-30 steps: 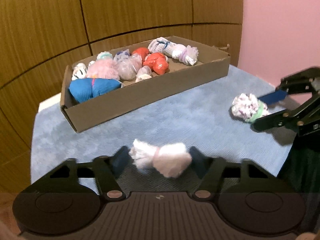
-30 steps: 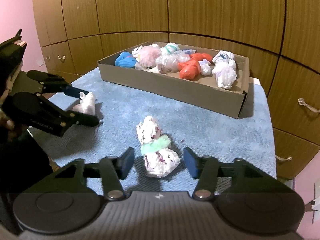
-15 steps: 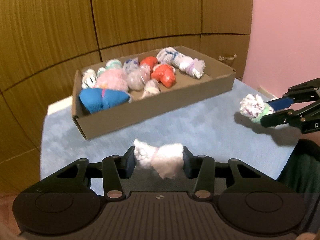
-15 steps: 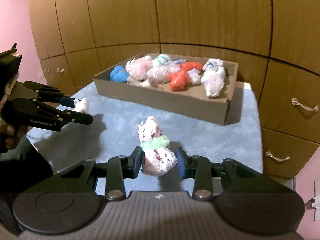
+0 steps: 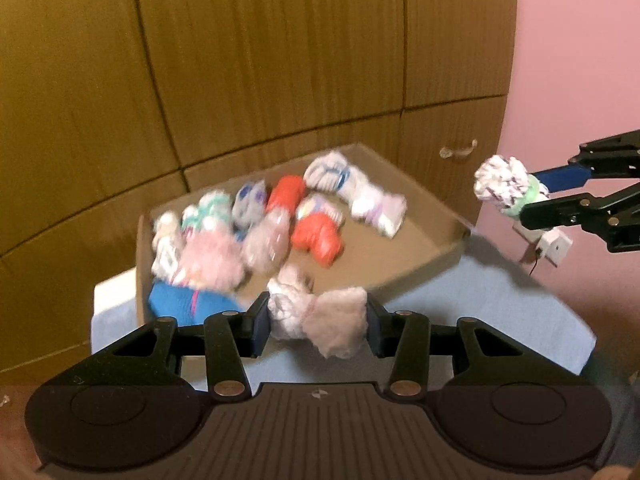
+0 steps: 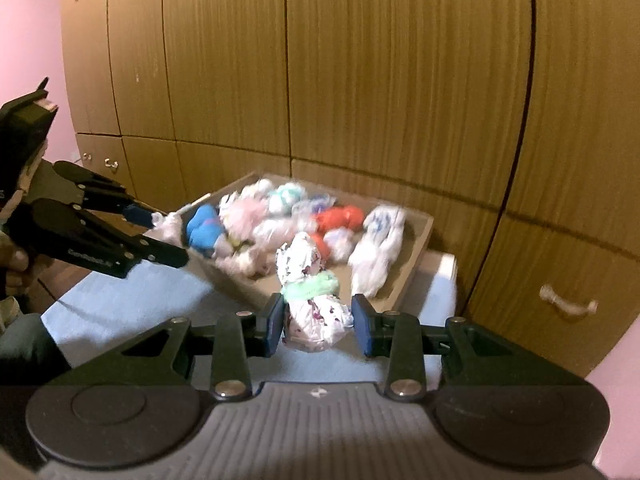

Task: Organize objects
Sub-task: 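Carry both held bundles into the cardboard tray and open both grippers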

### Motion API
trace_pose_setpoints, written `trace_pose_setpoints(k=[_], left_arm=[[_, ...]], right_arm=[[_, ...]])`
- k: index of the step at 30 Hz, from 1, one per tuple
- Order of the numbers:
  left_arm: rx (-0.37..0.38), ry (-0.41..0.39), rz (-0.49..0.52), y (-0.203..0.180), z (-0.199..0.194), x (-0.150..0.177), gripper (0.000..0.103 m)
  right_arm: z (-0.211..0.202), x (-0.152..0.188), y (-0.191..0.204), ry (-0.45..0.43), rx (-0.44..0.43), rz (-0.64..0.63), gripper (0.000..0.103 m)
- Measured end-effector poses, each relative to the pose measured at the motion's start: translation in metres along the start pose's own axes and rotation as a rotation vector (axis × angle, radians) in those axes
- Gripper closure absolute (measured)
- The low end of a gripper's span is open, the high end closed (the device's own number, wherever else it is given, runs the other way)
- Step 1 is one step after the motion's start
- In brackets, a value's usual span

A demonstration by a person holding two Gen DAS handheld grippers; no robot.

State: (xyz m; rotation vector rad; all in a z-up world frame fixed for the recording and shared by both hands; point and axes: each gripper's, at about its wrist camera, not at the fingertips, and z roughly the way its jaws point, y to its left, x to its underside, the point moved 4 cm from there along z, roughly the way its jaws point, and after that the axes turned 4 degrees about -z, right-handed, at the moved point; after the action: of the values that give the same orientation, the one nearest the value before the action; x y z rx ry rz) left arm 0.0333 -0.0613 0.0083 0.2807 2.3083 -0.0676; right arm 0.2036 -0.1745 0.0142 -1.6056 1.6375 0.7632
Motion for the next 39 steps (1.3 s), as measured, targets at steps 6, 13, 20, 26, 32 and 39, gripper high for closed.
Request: trace_pose_setpoints(k=[6, 13, 20, 26, 32, 39], left_arm=[[0.014, 0.022, -0.04, -0.008, 0.024, -0.031, 0.05], [0.015, 0.049, -0.07, -0.01, 0.052, -0.045, 0.05], [0.02, 0.077, -0.094, -0.007, 0.078, -0.046, 0.05], [0.044, 0.109, -0.123, -0.003, 0.1, -0.039, 0.05], [0.064, 0.143, -0.146, -0.001, 0.12, -0.027, 0.05], [0.064, 0.139, -0.143, 0.001, 0.133, -0.018, 0.049]], right_arm=[[0.013, -0.03, -0.02, 0.022, -0.002, -0.039, 0.07], [0.035, -0.045, -0.02, 0.072, -0.024, -0.1, 0.069], [0.059, -0.045, -0.021, 0.118, -0.047, -0.113, 0.069], [0.085, -0.039, -0.025, 0.171, -0.054, -0.115, 0.069], [0.107, -0.028, -0.025, 0.229, -0.078, -0.126, 0.069], [0.133, -0.013, -0.018, 0.299, -0.096, -0.151, 0.069]])
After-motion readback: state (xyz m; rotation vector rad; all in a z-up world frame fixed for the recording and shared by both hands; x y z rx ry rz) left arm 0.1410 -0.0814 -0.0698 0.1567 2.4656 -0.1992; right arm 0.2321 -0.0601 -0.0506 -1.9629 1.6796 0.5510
